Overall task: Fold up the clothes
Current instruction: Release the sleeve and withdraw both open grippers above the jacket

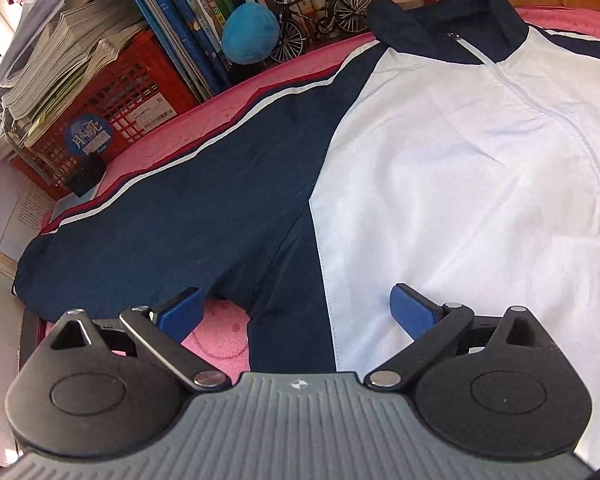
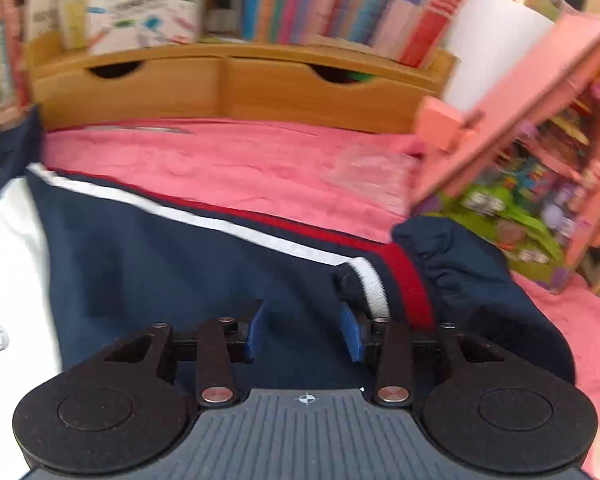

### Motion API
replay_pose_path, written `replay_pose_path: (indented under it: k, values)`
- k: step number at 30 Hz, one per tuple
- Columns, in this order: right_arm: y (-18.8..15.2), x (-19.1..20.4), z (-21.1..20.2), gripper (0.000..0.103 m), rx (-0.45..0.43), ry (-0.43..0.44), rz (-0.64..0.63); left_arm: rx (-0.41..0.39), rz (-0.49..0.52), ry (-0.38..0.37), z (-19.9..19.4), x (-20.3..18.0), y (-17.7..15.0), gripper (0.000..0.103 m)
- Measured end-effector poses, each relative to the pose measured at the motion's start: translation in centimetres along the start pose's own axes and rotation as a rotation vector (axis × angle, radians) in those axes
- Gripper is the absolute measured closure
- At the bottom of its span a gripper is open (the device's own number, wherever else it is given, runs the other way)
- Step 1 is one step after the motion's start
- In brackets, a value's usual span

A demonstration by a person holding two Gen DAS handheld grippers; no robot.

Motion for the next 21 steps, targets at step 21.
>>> replay_pose_path:
  k: [21]
  values:
    - [-5.6,12.5,-16.1,0.038,0.015,0.677,0.068,0.094,0.016,-0.003,0.2,0.0,0.4,0.001]
Point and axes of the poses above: each gripper's, at about its wrist camera, not at the fingertips, and z roughly the way its jaws point, x to its left, y to its top, the point moved 5 cm from there along z, roughly the way its jaws point, and after that the axes turned 15 degrees about -x, right-handed, at the moved point
